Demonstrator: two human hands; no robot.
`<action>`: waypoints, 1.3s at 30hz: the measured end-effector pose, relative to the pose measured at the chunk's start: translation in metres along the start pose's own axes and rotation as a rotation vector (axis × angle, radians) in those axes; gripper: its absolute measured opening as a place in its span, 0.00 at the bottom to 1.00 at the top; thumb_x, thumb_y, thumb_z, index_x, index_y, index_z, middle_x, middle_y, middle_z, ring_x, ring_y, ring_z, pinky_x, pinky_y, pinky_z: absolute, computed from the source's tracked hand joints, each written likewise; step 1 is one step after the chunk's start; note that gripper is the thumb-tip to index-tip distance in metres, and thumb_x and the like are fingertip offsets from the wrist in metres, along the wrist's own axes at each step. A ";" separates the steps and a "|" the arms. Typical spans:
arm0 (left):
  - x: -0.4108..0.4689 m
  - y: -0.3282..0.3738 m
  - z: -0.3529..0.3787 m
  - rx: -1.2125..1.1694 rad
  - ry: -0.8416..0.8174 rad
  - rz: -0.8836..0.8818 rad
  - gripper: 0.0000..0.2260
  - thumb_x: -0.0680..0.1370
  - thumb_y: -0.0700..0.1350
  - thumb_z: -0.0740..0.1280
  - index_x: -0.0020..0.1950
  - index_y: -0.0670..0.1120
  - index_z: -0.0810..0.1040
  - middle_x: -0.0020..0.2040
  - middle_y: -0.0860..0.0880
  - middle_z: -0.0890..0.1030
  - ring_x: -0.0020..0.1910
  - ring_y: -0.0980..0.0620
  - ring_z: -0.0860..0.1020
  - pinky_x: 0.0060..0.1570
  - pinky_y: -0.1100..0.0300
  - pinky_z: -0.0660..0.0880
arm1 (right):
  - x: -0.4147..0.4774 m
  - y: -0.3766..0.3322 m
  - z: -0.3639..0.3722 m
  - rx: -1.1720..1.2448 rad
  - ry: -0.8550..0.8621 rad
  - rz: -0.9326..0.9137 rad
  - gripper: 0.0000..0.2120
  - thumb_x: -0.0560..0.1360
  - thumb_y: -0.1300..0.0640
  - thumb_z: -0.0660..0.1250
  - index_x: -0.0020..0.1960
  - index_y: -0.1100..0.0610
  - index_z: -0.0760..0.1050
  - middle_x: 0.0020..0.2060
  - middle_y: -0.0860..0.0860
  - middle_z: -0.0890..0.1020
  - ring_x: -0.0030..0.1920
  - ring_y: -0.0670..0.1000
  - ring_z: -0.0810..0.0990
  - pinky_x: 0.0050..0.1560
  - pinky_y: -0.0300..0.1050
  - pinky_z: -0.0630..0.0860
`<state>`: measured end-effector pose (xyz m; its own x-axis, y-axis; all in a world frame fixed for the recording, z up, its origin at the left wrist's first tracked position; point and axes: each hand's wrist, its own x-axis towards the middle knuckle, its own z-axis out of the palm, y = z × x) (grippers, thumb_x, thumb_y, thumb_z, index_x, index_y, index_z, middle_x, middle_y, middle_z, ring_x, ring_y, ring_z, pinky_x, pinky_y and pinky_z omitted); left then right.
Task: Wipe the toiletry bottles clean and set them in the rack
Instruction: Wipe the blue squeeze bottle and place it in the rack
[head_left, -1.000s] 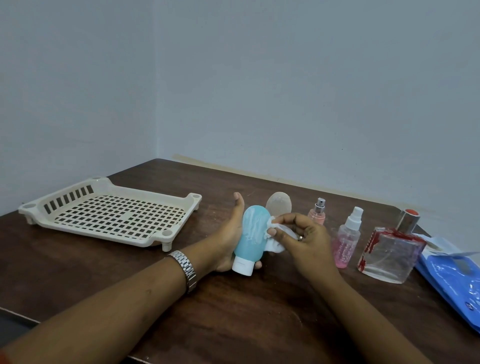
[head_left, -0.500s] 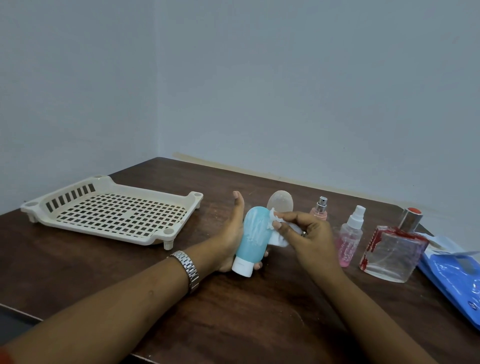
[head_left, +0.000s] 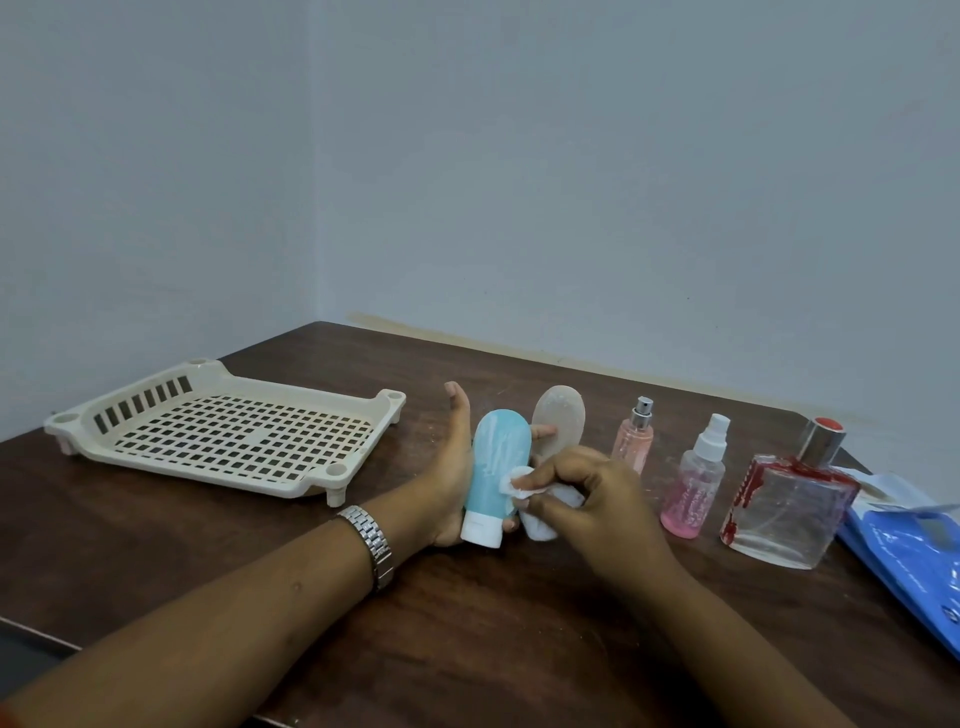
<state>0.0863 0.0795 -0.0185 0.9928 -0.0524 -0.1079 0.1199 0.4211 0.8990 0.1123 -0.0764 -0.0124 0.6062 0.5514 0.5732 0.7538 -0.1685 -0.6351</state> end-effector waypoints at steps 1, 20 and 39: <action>0.000 0.000 0.000 -0.011 -0.004 -0.002 0.52 0.63 0.80 0.37 0.64 0.48 0.78 0.41 0.43 0.76 0.27 0.50 0.76 0.24 0.63 0.73 | 0.000 -0.001 -0.001 -0.032 -0.023 -0.028 0.07 0.68 0.64 0.74 0.42 0.53 0.83 0.38 0.38 0.79 0.45 0.39 0.78 0.43 0.28 0.72; -0.005 0.002 0.012 0.043 0.059 -0.020 0.54 0.59 0.80 0.38 0.60 0.45 0.80 0.42 0.41 0.84 0.33 0.46 0.82 0.29 0.60 0.77 | 0.001 -0.006 0.001 -0.256 -0.076 -0.252 0.10 0.66 0.65 0.68 0.44 0.54 0.83 0.41 0.37 0.76 0.46 0.29 0.73 0.48 0.22 0.68; -0.006 -0.002 0.014 0.118 0.173 0.000 0.46 0.59 0.80 0.39 0.36 0.44 0.80 0.30 0.44 0.78 0.28 0.48 0.76 0.32 0.60 0.73 | 0.005 -0.005 0.002 -0.348 0.032 -0.242 0.09 0.67 0.65 0.68 0.43 0.54 0.82 0.40 0.40 0.78 0.46 0.37 0.74 0.49 0.24 0.68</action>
<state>0.0804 0.0659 -0.0139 0.9794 0.1080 -0.1704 0.1295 0.3114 0.9414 0.1113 -0.0713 -0.0075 0.4042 0.5841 0.7038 0.9129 -0.3059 -0.2704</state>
